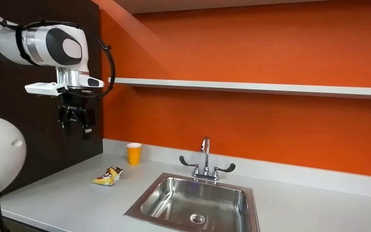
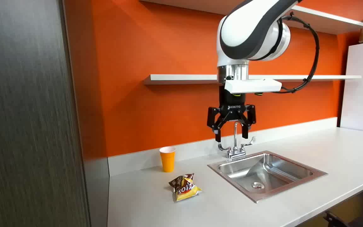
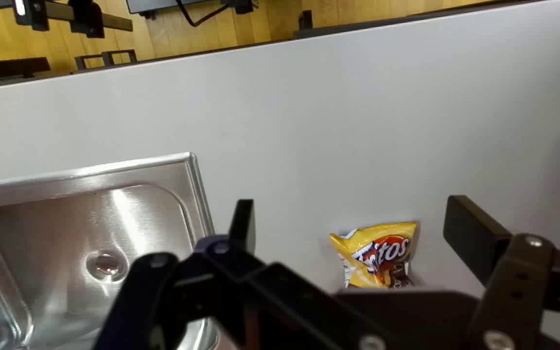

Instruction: Put the yellow packet in the sink

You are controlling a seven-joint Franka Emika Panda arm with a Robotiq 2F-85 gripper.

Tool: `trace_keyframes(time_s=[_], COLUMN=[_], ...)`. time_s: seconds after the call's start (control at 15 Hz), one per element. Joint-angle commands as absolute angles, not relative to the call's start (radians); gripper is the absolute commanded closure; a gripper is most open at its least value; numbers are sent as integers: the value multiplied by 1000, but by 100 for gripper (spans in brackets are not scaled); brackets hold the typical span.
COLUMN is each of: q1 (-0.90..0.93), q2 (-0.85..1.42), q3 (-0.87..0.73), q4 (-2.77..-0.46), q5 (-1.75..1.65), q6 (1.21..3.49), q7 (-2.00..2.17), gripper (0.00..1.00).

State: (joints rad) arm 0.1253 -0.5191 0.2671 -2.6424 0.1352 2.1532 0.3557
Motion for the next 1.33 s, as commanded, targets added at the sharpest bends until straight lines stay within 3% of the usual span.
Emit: trace_keyframes(time_s=[0.0,0.4,0.8,1.27], q1=[135,136,132,156], q2=[-518,-390,-146,118], q3=[257,257,261,235], q4=[-2641,-2614,-2560,-2399], q5=[129,128,81,-69], q6=[2152,2237,2448,2539], q7=[360,325,323,350], gripper=[0,0,0,0])
